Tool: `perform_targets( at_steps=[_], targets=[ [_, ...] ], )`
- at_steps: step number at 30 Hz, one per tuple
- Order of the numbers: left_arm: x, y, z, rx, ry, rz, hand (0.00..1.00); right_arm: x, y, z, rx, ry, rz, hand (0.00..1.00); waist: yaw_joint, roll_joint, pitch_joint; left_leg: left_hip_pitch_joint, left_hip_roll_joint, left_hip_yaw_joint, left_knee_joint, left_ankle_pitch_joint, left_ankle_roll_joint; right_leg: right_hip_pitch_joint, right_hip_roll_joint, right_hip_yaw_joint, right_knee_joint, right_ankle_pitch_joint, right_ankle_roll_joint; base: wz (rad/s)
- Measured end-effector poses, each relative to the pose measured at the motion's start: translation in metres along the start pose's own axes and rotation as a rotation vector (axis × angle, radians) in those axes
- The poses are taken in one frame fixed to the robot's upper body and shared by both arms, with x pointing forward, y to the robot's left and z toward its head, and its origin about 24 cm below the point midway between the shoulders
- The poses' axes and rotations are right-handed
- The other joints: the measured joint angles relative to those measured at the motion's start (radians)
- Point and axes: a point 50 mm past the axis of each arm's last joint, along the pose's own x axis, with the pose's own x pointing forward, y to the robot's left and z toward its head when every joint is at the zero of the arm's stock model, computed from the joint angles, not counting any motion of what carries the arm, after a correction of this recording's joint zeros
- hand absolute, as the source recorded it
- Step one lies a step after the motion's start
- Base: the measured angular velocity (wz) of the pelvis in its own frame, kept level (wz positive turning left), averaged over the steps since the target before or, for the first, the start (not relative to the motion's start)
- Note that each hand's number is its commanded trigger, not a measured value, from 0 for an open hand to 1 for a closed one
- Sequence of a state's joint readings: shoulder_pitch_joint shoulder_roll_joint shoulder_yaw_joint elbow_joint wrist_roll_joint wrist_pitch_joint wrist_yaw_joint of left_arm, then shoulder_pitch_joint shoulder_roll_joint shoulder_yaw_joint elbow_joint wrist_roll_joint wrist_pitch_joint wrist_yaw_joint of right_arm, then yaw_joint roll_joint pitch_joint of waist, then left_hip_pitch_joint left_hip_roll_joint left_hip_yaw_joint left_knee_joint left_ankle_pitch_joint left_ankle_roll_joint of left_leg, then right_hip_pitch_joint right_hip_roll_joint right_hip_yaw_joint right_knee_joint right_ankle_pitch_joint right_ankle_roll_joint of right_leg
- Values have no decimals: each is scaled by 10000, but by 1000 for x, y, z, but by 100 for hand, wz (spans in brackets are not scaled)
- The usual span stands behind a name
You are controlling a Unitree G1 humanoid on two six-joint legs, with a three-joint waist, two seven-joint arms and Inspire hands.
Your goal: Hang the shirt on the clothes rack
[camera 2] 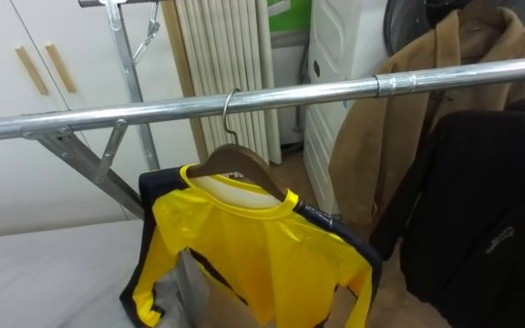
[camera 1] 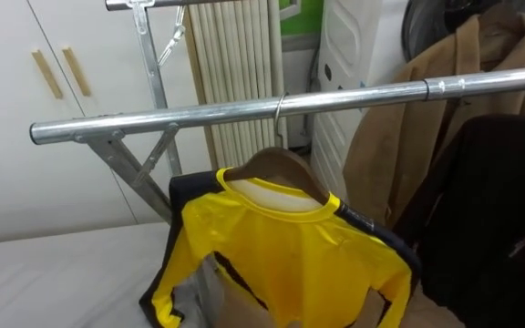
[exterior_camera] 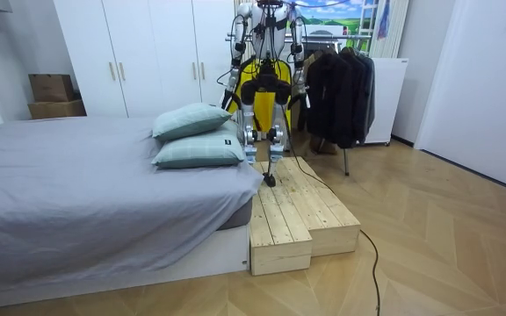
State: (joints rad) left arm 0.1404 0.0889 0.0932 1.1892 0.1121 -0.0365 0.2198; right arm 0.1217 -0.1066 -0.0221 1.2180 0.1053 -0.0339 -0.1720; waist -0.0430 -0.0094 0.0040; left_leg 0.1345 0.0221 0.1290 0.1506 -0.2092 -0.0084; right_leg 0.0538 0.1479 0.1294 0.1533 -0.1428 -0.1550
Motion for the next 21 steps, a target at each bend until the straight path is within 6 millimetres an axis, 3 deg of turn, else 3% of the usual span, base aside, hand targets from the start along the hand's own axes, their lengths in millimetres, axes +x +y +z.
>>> perform_targets(
  at_steps=[21],
  targets=[
    [0,-1,2,-28,-44,-150,0,0,1,6,-280,-288,50,0,0,-7,4,-3,2,-5,0,0,0,-1,4,1,3,0,-1,0]
  ],
)
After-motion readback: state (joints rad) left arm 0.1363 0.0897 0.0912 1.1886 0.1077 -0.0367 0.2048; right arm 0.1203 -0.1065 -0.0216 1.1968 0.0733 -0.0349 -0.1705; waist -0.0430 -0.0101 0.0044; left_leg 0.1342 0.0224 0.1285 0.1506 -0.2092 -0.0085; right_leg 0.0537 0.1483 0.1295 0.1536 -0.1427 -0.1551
